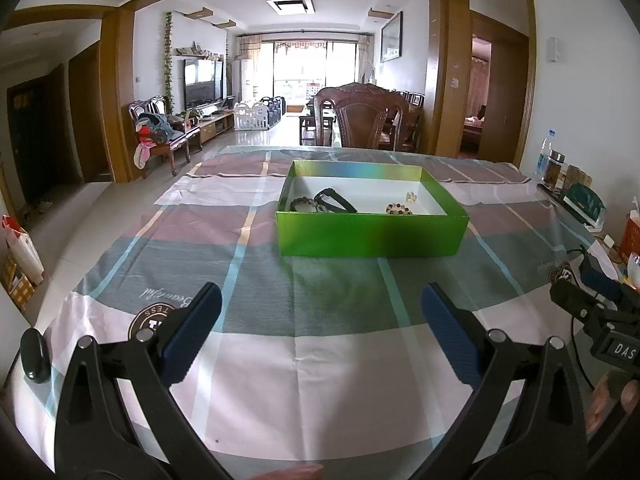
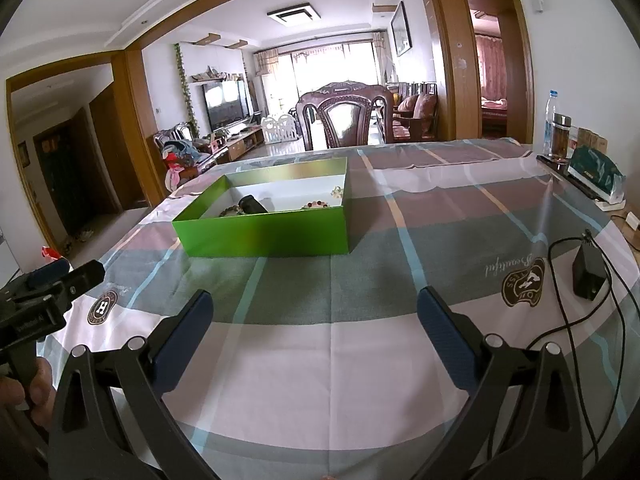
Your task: Organize jewelry
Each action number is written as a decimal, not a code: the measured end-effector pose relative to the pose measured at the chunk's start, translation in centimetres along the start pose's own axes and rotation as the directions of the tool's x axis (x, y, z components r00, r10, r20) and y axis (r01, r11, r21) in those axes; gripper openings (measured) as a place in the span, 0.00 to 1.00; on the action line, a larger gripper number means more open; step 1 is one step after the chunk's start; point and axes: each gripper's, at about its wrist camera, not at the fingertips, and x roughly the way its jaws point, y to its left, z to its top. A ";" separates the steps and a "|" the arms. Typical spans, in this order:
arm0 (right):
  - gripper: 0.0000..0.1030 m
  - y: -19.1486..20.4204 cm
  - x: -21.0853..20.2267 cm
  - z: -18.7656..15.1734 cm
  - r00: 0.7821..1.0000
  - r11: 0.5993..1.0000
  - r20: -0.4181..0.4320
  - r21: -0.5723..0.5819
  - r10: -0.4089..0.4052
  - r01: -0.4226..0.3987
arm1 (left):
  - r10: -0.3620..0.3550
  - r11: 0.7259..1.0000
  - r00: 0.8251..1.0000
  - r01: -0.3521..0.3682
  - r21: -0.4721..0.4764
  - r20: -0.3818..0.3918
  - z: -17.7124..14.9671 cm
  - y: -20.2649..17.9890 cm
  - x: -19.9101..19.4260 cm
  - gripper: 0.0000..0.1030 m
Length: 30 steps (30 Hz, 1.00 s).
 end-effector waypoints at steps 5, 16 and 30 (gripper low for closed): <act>0.97 0.0 0.0 0.0 1.000 1.000 -0.005 0.001 -0.001 0.001 | -0.003 1.000 1.000 0.003 0.000 -0.001 -0.1 0.0 0.1 0.96; 0.97 0.0 0.1 0.0 1.000 1.000 -0.002 0.000 0.000 0.000 | -0.003 1.000 1.000 0.003 0.002 -0.006 -0.1 0.0 0.2 0.96; 0.97 0.0 0.2 -0.1 1.000 1.000 -0.008 0.003 0.002 -0.002 | -0.004 1.000 1.000 0.004 0.009 -0.015 -0.2 -0.3 0.3 0.96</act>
